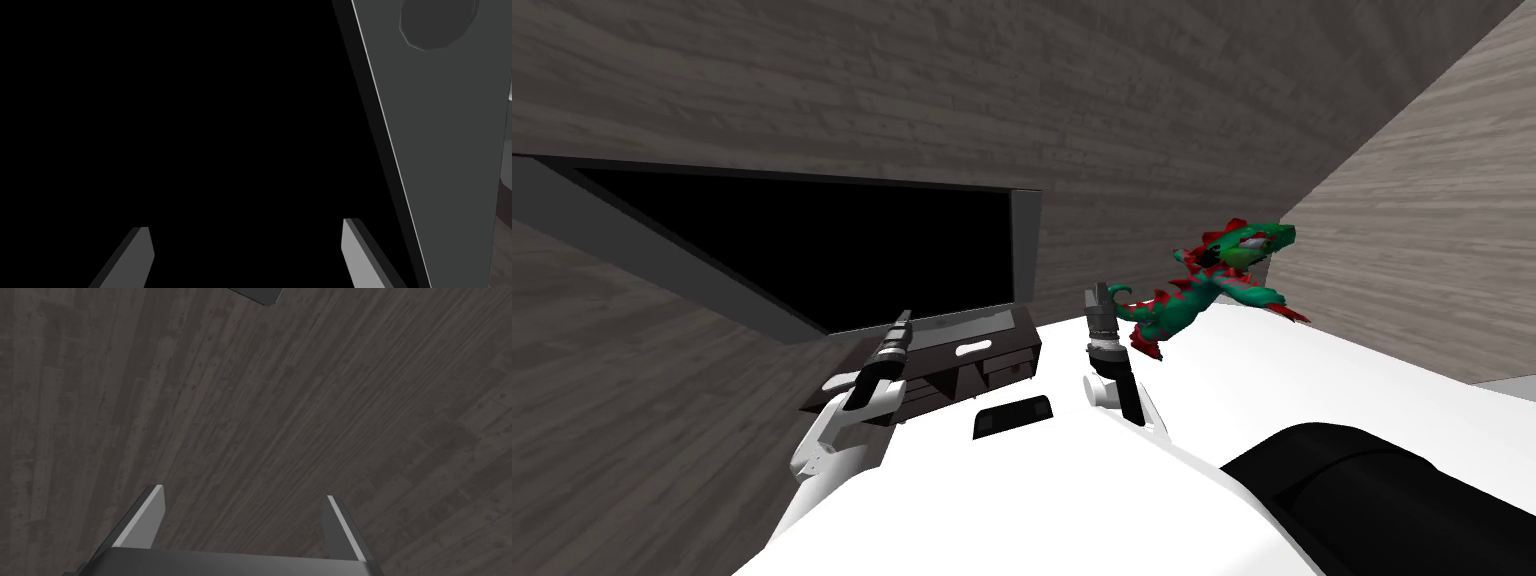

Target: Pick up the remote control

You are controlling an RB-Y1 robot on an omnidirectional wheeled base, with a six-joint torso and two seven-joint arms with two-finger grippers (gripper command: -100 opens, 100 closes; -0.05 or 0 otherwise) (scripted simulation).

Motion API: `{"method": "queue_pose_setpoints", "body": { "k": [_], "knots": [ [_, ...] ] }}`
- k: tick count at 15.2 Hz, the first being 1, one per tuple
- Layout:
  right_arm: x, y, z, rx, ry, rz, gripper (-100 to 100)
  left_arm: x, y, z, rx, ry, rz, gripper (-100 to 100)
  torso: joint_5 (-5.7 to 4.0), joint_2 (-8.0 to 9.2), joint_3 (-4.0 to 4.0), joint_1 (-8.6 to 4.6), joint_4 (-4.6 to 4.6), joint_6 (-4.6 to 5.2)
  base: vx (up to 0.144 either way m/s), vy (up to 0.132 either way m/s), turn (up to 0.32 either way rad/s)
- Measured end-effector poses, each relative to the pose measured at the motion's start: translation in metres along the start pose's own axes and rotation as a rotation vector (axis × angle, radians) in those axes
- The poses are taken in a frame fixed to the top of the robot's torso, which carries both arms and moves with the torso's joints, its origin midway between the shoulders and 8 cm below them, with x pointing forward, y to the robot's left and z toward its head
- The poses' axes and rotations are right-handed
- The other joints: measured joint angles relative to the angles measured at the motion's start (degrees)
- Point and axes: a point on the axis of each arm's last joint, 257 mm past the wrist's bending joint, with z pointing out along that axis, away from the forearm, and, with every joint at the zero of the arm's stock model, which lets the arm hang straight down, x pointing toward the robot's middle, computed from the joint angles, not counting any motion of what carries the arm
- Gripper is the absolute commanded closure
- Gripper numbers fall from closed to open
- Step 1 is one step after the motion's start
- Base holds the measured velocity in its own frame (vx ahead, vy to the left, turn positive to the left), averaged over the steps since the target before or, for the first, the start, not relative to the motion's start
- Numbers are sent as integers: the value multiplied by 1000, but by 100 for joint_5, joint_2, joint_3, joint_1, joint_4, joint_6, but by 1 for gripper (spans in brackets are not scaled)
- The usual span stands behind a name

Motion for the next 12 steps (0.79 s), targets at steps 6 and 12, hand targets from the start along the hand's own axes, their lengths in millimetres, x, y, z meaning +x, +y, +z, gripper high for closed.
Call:
{"method": "queue_pose_setpoints", "body": {
  "k": [6, 12],
  "knots": [
    [0, 0, 0, 0, 0, 0, 0, -18, 57, 10, -167, -30, 4, -100, 0, 1, 0, -2, 0, -3, 0, -40, -104],
    [0, 0, 0, 0, 0, 0, 0, -35, 110, 13, -335, -62, -5, -100, 0, 1, 0, 1, 0, -2, 3, -33, -93]
  ]
}}
